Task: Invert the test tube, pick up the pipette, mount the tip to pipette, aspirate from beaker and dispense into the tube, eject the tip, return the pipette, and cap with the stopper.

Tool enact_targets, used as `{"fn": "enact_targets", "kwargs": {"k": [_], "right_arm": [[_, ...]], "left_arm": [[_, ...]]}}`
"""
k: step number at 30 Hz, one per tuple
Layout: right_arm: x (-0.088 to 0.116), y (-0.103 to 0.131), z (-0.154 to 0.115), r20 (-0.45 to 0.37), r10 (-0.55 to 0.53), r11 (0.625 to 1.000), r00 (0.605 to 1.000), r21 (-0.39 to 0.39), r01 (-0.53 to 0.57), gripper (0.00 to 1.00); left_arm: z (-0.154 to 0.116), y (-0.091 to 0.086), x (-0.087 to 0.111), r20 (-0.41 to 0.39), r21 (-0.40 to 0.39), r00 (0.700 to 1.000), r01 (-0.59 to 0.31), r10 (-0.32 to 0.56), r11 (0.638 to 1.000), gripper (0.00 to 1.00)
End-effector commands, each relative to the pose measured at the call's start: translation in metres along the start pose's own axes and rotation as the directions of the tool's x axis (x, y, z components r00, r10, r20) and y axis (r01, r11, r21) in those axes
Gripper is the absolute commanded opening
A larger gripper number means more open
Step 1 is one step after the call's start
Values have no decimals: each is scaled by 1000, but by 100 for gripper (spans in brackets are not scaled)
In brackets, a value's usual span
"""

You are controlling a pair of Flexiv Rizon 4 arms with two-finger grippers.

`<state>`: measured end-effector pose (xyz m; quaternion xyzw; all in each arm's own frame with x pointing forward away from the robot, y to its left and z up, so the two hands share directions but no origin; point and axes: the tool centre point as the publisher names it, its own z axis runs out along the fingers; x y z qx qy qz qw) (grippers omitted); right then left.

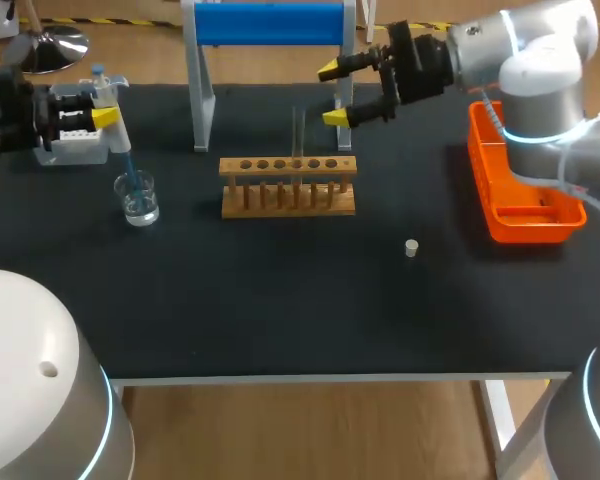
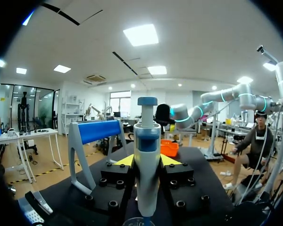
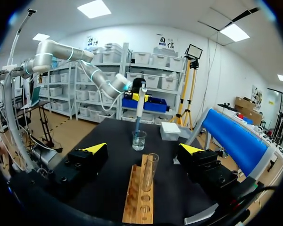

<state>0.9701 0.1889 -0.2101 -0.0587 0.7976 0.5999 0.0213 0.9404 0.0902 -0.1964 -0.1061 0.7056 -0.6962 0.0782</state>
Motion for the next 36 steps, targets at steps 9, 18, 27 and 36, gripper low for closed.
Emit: {"fn": "enact_targets", "kwargs": {"k": [9, 18, 27, 36], "right_arm": [[5, -34, 21, 20, 22, 1000, 1000, 16, -23, 100], [4, -46, 36, 37, 36, 997, 999, 71, -39, 100], [1, -52, 48, 65, 34, 992, 997, 119, -41, 100], [-7, -59, 58, 100, 21, 982, 995, 183, -39, 100]], "left_arm": [[-1, -1, -1, -3, 0, 1000, 1, -1, 1000, 0], [-1, -1, -1, -3, 0, 1000, 1, -1, 1000, 0], [-1, -1, -1, -3, 0, 1000, 1, -1, 1000, 0], [-1, -1, -1, -3, 0, 1000, 1, -1, 1000, 0]]}}
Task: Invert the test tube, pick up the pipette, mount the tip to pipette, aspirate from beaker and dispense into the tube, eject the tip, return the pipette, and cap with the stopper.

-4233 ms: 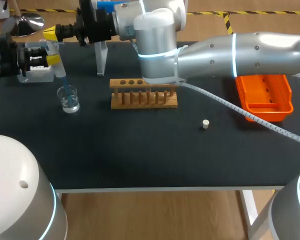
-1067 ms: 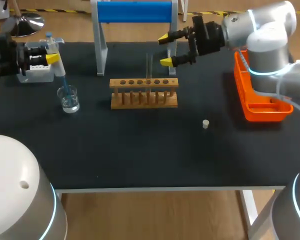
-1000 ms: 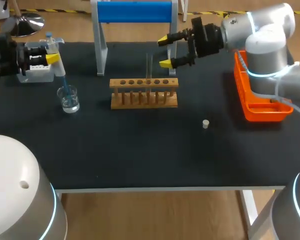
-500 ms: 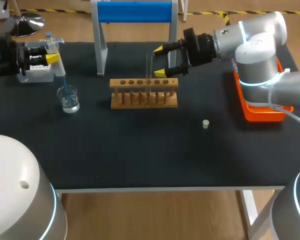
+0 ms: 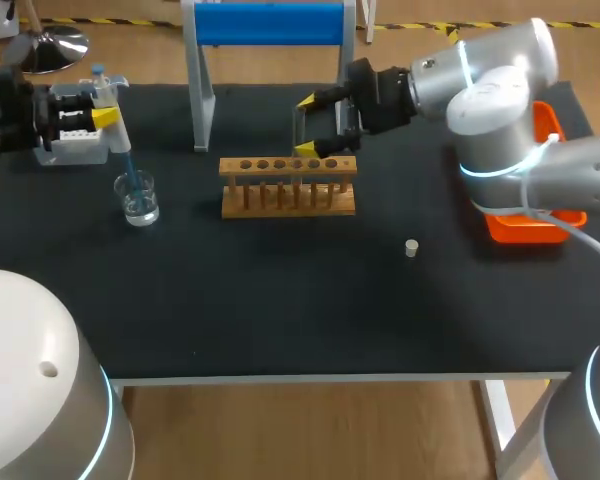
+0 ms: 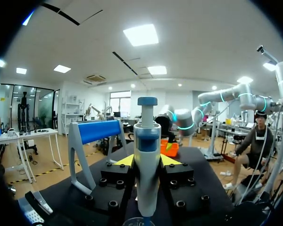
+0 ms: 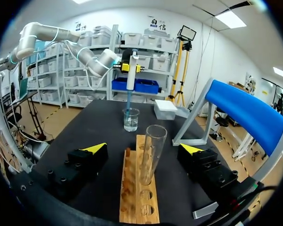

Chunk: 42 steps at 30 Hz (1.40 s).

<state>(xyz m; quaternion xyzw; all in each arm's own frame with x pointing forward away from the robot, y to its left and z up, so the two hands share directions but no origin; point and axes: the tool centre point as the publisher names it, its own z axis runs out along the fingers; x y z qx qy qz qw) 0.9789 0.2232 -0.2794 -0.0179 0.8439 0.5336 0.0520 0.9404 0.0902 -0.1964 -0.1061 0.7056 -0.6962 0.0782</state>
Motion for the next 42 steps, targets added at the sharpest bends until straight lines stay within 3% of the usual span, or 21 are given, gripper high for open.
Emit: {"fn": "enact_targets", "kwargs": {"k": [1, 15, 42], "right_arm": [[-4, -2, 7, 11, 1, 1000, 1000, 21, -1, 100], [-11, -16, 21, 19, -15, 998, 1000, 59, 14, 100], [-16, -8, 30, 19, -47, 995, 999, 86, 45, 100]], "left_arm": [[-1, -1, -1, -3, 0, 1000, 1, -1, 1000, 0], [-1, -1, -1, -3, 0, 1000, 1, -1, 1000, 0], [-1, -1, -1, -3, 0, 1000, 1, -1, 1000, 0]]}}
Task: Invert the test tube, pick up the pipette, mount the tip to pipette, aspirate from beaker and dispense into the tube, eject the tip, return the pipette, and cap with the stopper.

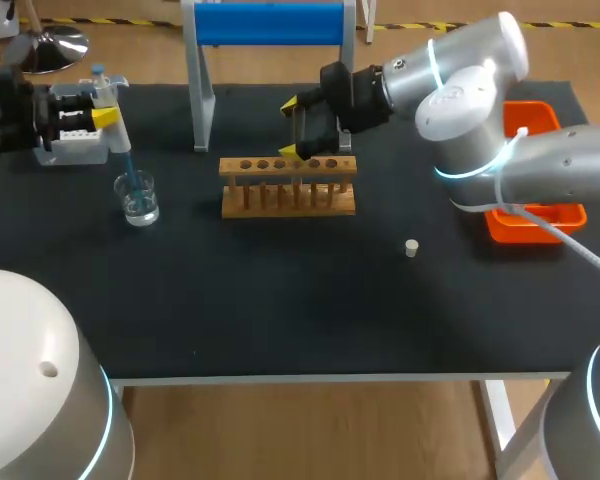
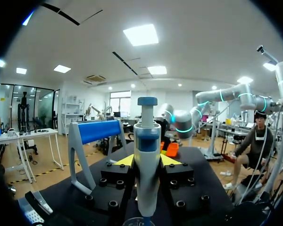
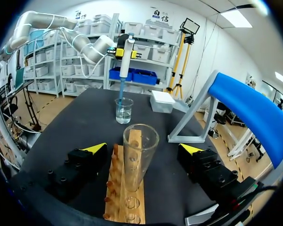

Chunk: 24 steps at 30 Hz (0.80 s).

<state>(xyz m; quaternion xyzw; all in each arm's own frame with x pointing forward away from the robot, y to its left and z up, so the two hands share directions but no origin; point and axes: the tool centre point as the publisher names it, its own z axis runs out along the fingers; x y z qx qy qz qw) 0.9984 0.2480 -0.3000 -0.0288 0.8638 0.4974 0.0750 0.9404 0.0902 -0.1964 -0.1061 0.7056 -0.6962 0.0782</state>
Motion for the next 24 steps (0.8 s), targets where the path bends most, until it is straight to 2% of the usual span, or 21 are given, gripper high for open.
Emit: {"fn": "enact_targets", "kwargs": {"k": [1, 18, 24], "right_arm": [[0, 1, -3, -3, 0, 1000, 1000, 3, 0, 100], [0, 1, -3, -3, 0, 1000, 1000, 3, 0, 100], [0, 1, -3, -3, 0, 1000, 1000, 3, 0, 100]], "left_arm": [[-1, -1, -1, -3, 0, 1000, 1, -1, 1000, 0], [-1, -1, -1, -3, 0, 1000, 1, -1, 1000, 0], [-1, -18, 6, -4, -25, 1000, -19, 19, 1000, 0]]}}
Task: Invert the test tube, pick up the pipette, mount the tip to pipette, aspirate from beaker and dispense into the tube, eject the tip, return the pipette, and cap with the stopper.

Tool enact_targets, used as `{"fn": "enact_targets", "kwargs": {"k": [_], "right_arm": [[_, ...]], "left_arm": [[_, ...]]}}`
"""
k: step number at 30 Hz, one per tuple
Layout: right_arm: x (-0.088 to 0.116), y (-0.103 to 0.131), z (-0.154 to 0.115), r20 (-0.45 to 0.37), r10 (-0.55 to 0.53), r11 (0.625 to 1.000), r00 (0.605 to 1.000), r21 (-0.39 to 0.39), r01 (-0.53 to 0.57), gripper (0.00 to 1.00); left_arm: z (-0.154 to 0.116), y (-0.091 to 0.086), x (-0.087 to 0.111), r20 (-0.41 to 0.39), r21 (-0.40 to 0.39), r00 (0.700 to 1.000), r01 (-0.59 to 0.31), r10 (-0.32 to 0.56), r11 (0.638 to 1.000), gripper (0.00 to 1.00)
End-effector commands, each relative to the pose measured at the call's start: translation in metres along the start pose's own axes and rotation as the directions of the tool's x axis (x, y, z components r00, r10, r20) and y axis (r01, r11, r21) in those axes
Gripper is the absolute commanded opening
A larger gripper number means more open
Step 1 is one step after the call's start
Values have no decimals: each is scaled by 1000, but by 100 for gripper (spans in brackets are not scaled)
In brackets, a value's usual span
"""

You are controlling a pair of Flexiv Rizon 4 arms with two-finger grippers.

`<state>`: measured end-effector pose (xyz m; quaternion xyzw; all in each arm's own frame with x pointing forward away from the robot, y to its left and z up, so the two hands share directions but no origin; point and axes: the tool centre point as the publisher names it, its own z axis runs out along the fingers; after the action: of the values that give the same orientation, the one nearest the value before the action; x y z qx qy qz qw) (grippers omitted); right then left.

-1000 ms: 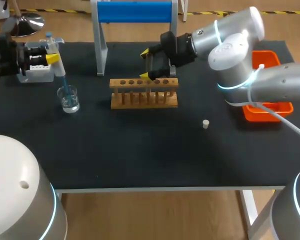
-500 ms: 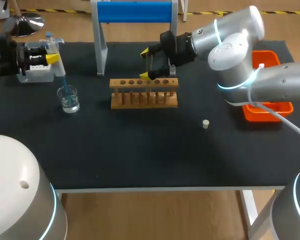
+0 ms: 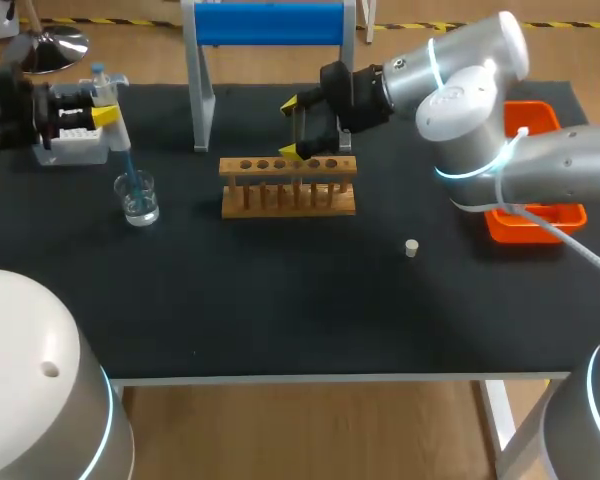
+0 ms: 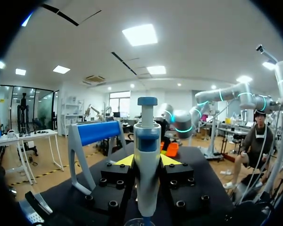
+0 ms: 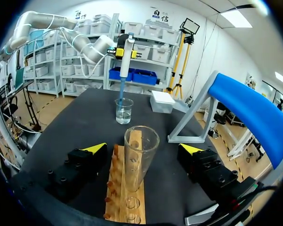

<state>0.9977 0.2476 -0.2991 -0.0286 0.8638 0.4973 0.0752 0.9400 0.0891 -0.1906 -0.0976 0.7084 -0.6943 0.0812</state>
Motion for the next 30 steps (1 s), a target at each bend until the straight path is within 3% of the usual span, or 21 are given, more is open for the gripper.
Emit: {"fn": "enact_targets", "kwargs": {"k": [1, 13, 22, 30], "right_arm": [[0, 1, -2, -4, 0, 1000, 1000, 3, 0, 100], [0, 1, -2, -4, 0, 1000, 1000, 3, 0, 100], [0, 1, -2, -4, 0, 1000, 1000, 3, 0, 100], [0, 1, -2, -4, 0, 1000, 1000, 3, 0, 100]], "left_arm": [[-1, -16, 6, 4, -26, 1000, -7, 7, 1000, 0], [16, -79, 14, 4, -101, 997, -82, 83, 991, 0], [60, -135, 24, -15, -137, 996, -84, 83, 987, 0], [108, -186, 35, -60, -92, 998, -41, 36, 995, 0]]}}
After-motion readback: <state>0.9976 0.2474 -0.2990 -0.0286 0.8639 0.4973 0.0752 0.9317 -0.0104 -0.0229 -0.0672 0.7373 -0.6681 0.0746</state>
